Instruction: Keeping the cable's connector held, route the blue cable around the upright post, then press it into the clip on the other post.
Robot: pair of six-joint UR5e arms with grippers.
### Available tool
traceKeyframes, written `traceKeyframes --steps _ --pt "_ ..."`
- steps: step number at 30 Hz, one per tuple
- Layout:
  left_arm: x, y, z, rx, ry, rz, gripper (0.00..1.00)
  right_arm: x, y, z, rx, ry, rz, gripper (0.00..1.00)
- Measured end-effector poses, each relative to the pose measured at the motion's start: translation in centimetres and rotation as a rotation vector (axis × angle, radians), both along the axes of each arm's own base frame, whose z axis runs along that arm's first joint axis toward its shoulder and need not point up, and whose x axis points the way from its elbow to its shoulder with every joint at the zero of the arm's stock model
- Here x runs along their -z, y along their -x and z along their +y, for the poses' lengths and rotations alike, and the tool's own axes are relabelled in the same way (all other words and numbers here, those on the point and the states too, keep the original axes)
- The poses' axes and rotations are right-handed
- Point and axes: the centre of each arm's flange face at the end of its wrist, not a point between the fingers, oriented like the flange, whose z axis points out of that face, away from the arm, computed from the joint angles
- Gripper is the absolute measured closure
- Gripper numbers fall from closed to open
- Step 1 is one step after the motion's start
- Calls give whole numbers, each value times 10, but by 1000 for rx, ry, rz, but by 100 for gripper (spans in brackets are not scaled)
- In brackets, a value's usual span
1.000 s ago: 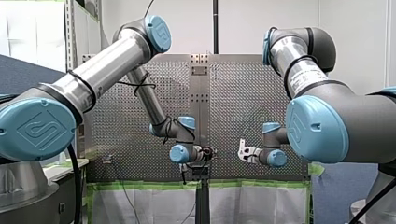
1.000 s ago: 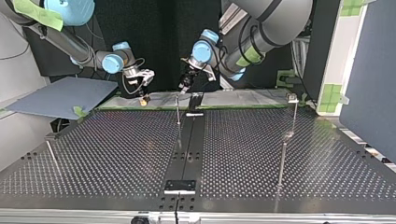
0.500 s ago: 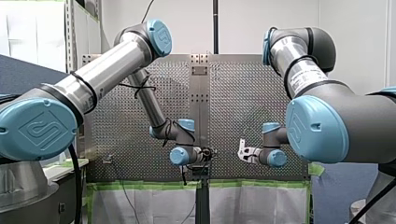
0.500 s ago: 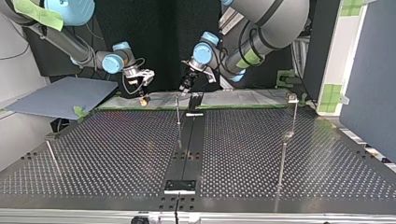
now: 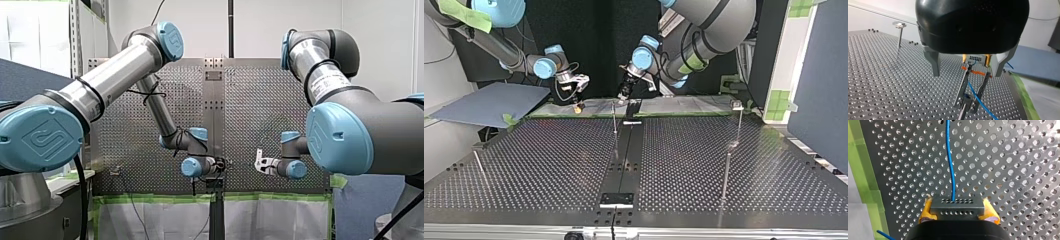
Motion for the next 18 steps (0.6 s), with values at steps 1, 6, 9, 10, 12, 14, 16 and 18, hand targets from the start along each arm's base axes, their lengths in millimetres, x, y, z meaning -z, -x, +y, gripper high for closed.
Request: traceKeyframes --steps 1,6,9,10,12,14,16,18 --pt "0 0 0 -3 -12 -6 0 0 0 0 0 0 0 100" --pt "1 0 2 -12 -40 -15 0 0 0 0 0 0 0 100" --pt "2 0 3 -16 -46 -13 0 0 0 0 0 0 0 100" --pt "4 0 4 -17 -50 -8 0 0 0 0 0 0 0 100" --pt "11 2 6 -18 -58 3 0 0 0 0 0 0 0 100" --pt "21 3 8 -18 -73 14 0 0 0 0 0 0 0 100" --pt "32 5 10 -16 -91 20 0 0 0 0 0 0 0 100" --pt "41 8 12 -13 -107 28 0 0 0 0 0 0 0 100"
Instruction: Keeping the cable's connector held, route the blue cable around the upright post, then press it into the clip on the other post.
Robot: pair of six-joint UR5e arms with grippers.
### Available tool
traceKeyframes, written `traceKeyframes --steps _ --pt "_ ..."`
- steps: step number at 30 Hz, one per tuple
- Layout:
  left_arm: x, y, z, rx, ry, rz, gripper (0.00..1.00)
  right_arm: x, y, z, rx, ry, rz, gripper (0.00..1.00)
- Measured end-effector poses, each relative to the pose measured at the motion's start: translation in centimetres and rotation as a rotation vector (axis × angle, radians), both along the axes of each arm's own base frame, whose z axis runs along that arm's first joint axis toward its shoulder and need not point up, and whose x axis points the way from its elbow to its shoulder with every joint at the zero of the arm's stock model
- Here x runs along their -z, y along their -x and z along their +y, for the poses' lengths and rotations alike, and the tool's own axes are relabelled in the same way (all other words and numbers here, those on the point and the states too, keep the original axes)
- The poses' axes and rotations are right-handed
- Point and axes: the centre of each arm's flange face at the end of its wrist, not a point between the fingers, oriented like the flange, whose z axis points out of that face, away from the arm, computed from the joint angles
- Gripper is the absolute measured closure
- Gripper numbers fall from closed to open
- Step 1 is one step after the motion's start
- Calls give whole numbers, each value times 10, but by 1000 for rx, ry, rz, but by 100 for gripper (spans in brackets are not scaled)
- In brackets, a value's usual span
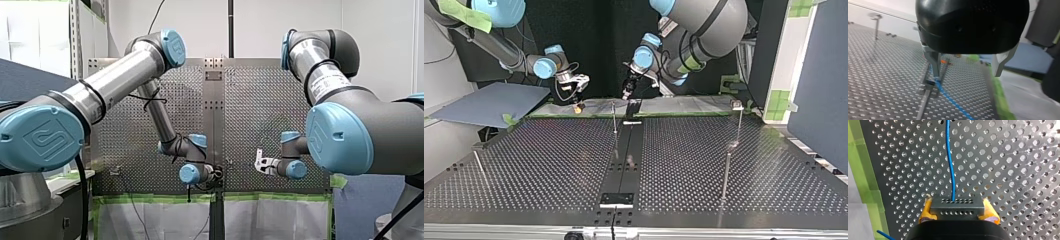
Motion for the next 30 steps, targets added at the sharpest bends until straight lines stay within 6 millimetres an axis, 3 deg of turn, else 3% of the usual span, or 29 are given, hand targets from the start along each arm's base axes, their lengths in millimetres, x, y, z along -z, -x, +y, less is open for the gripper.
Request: traceKeyframes --steps 9,12,22,30 --pt "11 4 6 29 -62 36 0 0 0 0 0 0 0 100" --pt "1 0 7 30 -76 20 0 0 0 0 0 0 0 100" --pt "-58 -17 -2 34 16 -52 0 0 -1 1 -2 0 0 100" --pt "-67 -18 -5 25 59 -54 0 0 -1 0 -2 0 0 100"
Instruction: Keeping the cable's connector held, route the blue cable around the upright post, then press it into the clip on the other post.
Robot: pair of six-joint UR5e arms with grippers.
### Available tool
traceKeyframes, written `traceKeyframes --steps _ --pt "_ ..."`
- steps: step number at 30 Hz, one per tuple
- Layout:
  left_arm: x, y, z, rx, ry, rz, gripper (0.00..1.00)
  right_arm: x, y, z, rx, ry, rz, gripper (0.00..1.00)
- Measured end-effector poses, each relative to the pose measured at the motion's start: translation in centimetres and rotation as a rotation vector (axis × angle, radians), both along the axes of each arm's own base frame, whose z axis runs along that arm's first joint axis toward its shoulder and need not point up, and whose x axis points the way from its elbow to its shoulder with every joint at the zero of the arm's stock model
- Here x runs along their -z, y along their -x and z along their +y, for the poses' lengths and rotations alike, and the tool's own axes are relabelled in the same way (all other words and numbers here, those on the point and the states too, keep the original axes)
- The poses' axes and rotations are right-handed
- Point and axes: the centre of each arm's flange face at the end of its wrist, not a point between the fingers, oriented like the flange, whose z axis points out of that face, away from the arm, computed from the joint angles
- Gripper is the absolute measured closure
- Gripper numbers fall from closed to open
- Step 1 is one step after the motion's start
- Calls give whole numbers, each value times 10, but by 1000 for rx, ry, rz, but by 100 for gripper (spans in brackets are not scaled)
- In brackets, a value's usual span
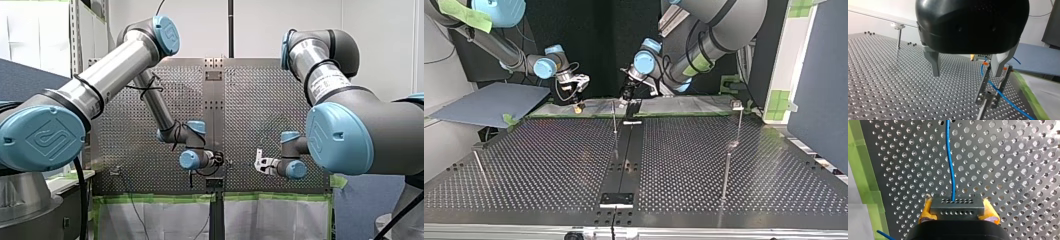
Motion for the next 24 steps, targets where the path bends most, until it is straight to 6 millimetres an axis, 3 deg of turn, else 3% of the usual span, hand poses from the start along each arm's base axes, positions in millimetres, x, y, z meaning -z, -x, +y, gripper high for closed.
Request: traceKeyframes --steps 9,16,24 --pt "9 5 0 -12 -31 17 0 0 0 0 0 0 0 100" --pt "28 9 2 -8 -46 39 0 0 0 0 0 0 0 100" --pt "32 9 4 -4 -43 44 0 0 0 0 0 0 0 100"
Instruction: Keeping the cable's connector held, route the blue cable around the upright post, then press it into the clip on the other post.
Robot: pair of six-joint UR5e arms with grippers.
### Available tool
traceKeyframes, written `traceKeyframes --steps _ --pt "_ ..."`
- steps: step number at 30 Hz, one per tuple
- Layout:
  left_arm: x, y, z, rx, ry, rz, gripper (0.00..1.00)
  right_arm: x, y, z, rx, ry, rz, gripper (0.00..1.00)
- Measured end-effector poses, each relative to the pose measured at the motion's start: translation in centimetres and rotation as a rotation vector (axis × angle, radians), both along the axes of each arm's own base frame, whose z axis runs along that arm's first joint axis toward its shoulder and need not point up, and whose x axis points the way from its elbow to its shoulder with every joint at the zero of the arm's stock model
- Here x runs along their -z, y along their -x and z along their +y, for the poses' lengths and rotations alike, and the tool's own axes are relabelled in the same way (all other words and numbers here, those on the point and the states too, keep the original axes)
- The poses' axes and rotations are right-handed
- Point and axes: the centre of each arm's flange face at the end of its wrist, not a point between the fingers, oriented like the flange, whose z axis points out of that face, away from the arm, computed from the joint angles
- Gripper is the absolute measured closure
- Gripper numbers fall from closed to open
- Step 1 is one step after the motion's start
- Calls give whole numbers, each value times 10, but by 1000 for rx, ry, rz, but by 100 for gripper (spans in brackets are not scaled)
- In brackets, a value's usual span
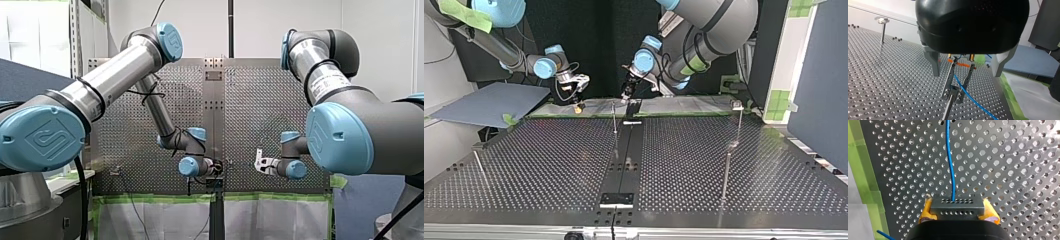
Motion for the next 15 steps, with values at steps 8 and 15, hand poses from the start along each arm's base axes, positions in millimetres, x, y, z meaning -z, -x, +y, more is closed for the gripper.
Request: traceKeyframes --steps 8,15 --pt "0 0 0 -1 4 2 0 0 0 0 0 -1 -1 100" --pt "0 0 0 0 5 3 0 0 0 0 0 -1 -1 100"
